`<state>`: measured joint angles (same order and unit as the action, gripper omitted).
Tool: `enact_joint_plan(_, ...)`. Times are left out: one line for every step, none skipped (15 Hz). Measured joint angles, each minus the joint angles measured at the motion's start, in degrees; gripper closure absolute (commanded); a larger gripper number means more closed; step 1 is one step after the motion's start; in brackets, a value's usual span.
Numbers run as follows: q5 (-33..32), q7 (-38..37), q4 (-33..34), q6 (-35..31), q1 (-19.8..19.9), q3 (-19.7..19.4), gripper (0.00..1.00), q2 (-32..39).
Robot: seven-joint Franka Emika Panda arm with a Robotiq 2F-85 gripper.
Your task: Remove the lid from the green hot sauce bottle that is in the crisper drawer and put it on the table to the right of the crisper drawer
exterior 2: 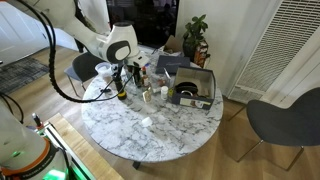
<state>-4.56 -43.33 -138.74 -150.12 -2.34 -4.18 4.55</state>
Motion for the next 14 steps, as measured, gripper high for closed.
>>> enact_joint_plan(-1.29,-0.92,-0.39,-2.07,0.52,-0.48,0.93,0.62)
enact_joint_plan(-2.33,-1.64,-0.58,-3.92,0.86,-0.96,0.93,1.55)
enact_joint_plan(-2.92,-2.01,-0.6,-5.42,1.01,-1.37,0.93,2.73)
enact_joint_plan(-3.21,-2.12,-0.59,-6.91,1.03,-1.76,0.93,4.16)
enact_joint_plan(-3.31,-2.12,-0.59,-8.46,1.03,-2.09,0.93,5.72)
enact_joint_plan(-3.31,-2.12,-0.59,-10.16,1.02,-2.41,0.93,7.38)
enact_joint_plan(-3.31,-2.12,-0.58,-12.0,0.95,-2.84,0.93,9.14)
enact_joint_plan(-3.29,-2.12,-0.55,-13.58,0.78,-3.38,0.93,10.7)
enact_joint_plan(-3.2,-2.12,-0.51,-15.14,0.52,-4.05,0.93,12.22)
enact_joint_plan(-3.0,-2.12,-0.43,-16.48,0.23,-4.8,0.93,13.58)
enact_joint_plan(-2.58,-2.1,-0.35,-17.64,-0.02,-5.4,0.93,14.82)
enact_joint_plan(-2.02,-2.04,-0.26,-18.61,-0.12,-5.77,0.93,15.87)
enact_joint_plan(-1.09,-1.83,-0.2,-19.5,-0.23,-6.01,0.93,16.83)
enact_joint_plan(0.12,-1.5,-0.11,-20.16,-0.25,-6.05,0.93,17.68)
